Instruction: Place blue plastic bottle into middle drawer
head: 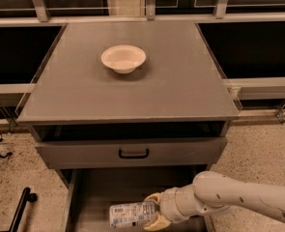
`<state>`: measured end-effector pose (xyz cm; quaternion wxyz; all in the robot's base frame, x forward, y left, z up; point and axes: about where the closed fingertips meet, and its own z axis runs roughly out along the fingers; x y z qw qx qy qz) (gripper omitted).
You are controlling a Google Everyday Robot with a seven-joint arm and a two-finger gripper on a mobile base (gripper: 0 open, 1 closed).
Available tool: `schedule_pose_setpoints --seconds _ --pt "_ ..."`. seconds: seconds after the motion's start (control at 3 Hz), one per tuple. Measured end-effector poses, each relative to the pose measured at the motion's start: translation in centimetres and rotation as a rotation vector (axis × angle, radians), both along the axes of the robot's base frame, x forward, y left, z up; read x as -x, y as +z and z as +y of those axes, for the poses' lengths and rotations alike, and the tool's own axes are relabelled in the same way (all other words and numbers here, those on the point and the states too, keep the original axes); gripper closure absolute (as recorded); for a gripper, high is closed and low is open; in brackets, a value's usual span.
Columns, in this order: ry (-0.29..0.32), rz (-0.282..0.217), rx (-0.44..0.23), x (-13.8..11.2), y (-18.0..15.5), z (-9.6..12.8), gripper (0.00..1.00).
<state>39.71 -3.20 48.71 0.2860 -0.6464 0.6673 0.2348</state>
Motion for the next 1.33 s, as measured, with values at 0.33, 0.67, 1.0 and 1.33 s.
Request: schedule_pose_setpoints --seconds 0.33,0.67,1.0,1.33 --pt "-0.019 -0.029 0.022 -1.7 -2.1 -0.4 1.0" --pt "-0.028 -0.037 0.032 -2.8 -3.5 -0.5 1.0" --pt "-0.048 -0.042 0.034 -4.4 -6.0 -1.0 1.0" --pt "-0.059 -0.045 0.031 -5.3 -7.5 -1.2 1.0"
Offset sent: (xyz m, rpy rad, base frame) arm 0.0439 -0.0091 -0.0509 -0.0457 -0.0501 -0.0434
